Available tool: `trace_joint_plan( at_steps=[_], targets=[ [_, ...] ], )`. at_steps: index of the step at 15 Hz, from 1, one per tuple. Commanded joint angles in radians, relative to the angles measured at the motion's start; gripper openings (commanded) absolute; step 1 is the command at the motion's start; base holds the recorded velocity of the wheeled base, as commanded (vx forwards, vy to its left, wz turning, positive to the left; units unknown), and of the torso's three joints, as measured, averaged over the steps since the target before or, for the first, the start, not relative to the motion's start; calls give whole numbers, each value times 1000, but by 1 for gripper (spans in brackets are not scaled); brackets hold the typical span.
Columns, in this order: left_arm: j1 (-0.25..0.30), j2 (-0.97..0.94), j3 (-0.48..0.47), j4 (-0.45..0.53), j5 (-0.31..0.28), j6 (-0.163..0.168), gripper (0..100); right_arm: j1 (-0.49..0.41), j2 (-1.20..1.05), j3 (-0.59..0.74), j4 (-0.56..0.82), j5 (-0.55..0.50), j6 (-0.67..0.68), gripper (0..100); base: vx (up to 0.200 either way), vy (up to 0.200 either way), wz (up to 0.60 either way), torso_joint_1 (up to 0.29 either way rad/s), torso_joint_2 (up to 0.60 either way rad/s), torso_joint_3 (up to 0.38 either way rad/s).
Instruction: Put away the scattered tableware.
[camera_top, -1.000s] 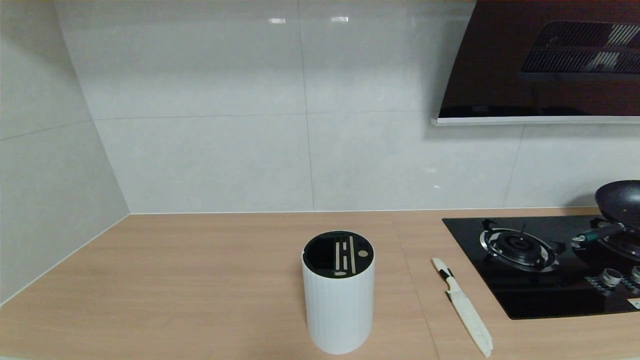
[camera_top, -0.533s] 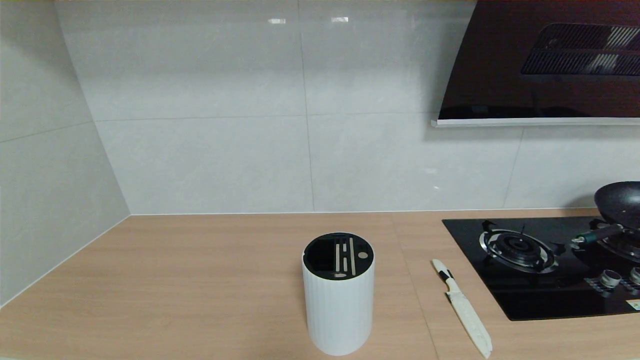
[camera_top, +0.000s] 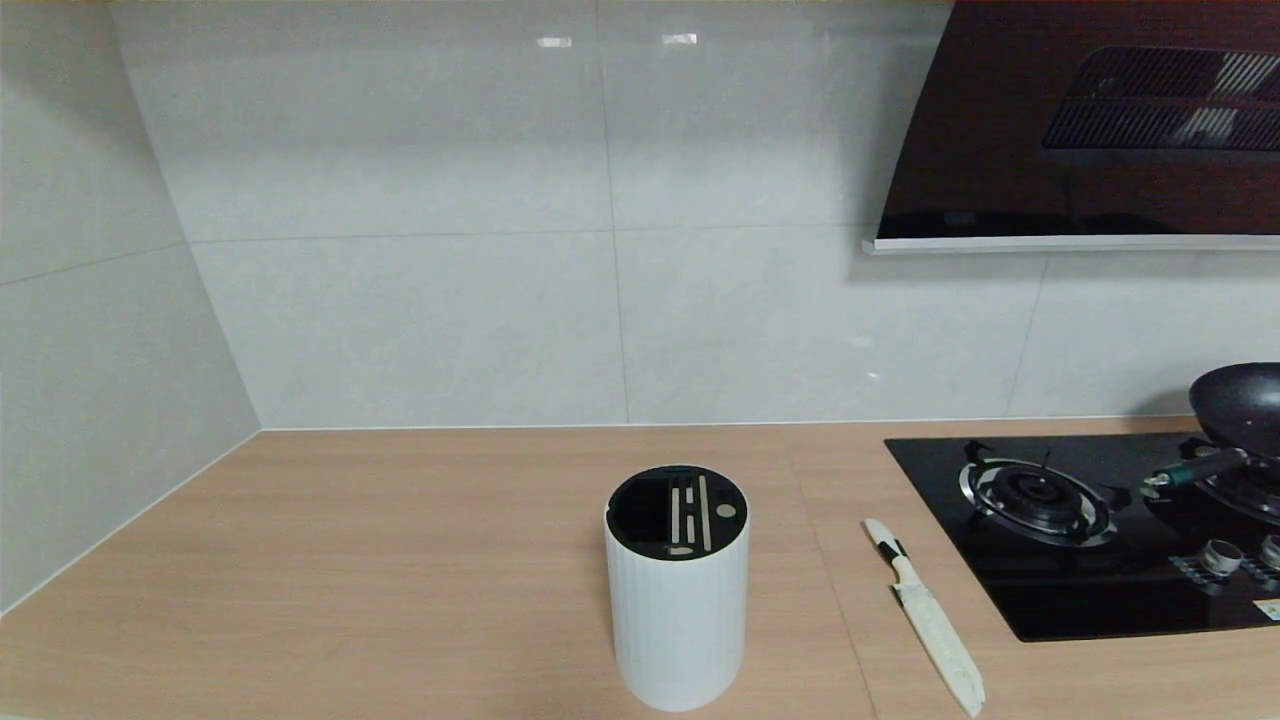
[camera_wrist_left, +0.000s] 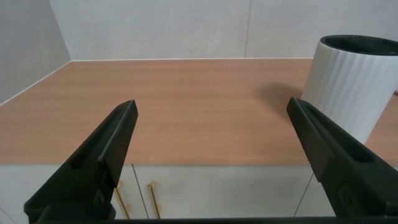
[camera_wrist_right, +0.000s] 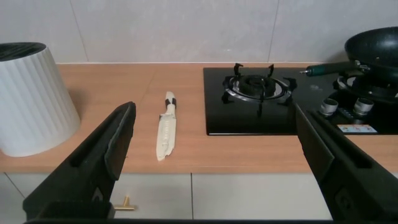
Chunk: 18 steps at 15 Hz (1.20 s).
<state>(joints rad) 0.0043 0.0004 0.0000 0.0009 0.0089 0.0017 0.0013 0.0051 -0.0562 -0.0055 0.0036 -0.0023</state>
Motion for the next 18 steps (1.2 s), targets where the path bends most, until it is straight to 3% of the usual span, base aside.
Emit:
trace_joint_plan(
  at_steps=[1,4,8,11,16,18],
  targets=[
    [0,0,0,-1,0,1,100,26,119,-140,-11,50,27,100,0,0,0,0,0,0],
    [0,0,0,1,0,3,100,42,421,-189,-14,65,18,100,0,0,0,0,0,0],
    [0,0,0,-1,0,6,100,129,980,-341,-39,72,18,100,0,0,0,0,0,0],
    [0,0,0,1,0,6,100,138,1283,-378,-197,73,16,100,0,0,0,0,0,0],
    [0,0,0,-1,0,6,100,161,1773,-393,-608,41,15,100,0,0,0,0,0,0],
    [0,0,0,-1,0,6,100,161,1922,-427,-688,10,16,100,0,0,0,0,0,0]
  ],
)
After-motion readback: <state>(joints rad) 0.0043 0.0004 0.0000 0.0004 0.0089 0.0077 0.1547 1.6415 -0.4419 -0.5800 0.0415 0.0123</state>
